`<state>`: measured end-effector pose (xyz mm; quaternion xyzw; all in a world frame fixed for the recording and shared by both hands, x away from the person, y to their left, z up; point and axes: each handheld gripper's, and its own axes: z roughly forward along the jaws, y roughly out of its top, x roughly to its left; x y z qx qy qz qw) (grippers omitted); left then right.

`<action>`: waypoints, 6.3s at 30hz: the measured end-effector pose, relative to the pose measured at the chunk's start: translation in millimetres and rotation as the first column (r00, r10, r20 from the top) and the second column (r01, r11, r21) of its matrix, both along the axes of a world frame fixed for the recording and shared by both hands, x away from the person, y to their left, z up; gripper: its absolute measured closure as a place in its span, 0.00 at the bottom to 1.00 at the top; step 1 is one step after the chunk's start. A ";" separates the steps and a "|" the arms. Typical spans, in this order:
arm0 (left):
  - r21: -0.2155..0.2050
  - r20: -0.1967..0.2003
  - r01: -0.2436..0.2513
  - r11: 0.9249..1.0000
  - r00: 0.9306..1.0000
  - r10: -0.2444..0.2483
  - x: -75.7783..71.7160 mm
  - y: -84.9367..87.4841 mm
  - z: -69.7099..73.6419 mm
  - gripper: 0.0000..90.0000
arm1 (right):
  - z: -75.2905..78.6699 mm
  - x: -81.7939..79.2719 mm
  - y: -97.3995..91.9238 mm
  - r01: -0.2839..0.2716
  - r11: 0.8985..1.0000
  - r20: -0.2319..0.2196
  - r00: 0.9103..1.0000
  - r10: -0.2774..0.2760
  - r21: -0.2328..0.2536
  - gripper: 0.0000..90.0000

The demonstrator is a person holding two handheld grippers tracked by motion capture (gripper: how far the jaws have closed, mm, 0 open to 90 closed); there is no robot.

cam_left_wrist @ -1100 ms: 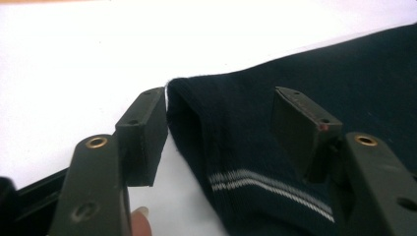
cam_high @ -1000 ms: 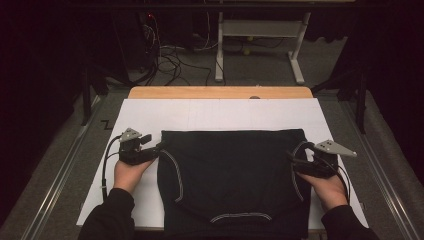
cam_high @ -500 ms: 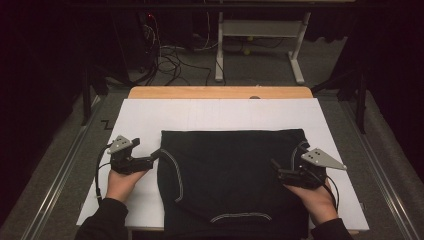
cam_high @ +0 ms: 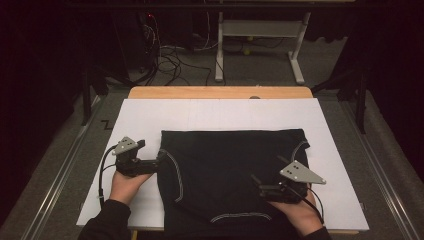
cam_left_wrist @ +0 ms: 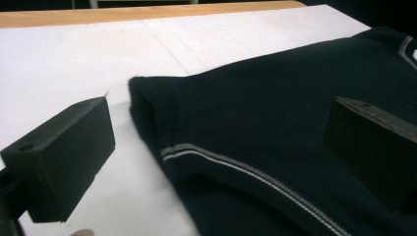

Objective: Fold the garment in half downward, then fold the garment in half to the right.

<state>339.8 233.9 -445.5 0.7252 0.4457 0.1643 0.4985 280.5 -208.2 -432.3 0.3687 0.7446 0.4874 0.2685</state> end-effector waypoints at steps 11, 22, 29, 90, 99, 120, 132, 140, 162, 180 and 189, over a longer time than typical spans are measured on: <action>-0.025 -0.001 0.023 0.999 1.000 -0.023 -2.0 -1.1 3.4 0.00 | -2.1 -4.7 48.6 -0.096 0.995 0.002 0.995 0.096 -0.002 0.00; -0.037 0.031 0.014 0.999 0.999 -0.012 -5.0 4.2 7.7 0.00 | -6.3 -20.8 99.9 -0.197 0.980 -0.015 0.980 0.197 -0.007 0.00; -0.042 0.009 0.000 0.999 1.000 0.000 -1.4 5.4 10.5 0.00 | -3.9 -31.8 122.6 -0.242 0.970 -0.006 0.970 0.242 -0.004 0.00; 0.128 -0.274 -0.035 0.991 0.959 0.069 102.7 -21.0 -34.4 0.77 | -25.8 -45.2 183.4 -0.383 0.922 -0.151 0.916 0.371 -0.052 0.01; 0.095 -0.256 -0.052 0.994 0.964 0.075 95.4 -19.2 -36.7 0.85 | -33.3 -46.5 209.6 -0.413 0.907 -0.218 0.896 0.388 -0.082 0.06; 0.068 -0.259 -0.047 0.997 0.964 0.063 94.3 -16.5 -37.5 0.85 | -50.8 -52.0 238.2 -0.348 0.906 -0.255 0.924 0.286 -0.243 0.34; 0.077 -0.255 -0.050 0.996 0.965 0.068 94.0 -17.5 -37.5 0.85 | -48.4 -47.5 231.7 -0.280 0.919 -0.224 0.949 0.222 -0.278 0.75; 0.081 -0.256 -0.053 0.995 0.964 0.072 94.3 -17.8 -37.5 0.85 | -45.5 -44.2 225.9 -0.263 0.944 -0.250 0.945 0.210 -0.200 0.84; 0.121 -0.233 -0.078 0.990 0.967 0.105 92.0 -21.4 -36.0 0.85 | -25.7 -52.2 212.5 -0.260 0.954 -0.109 0.963 0.246 -0.149 0.84; 0.140 -0.182 -0.097 0.985 0.976 0.122 85.8 -26.8 -31.3 0.85 | -22.4 -51.2 204.9 -0.273 0.957 -0.091 0.960 0.265 -0.098 0.84; 0.046 -0.143 -0.130 0.990 0.980 0.136 81.5 -24.0 -18.2 0.85 | -16.2 -53.7 201.5 -0.268 0.960 -0.059 0.963 0.264 -0.081 0.84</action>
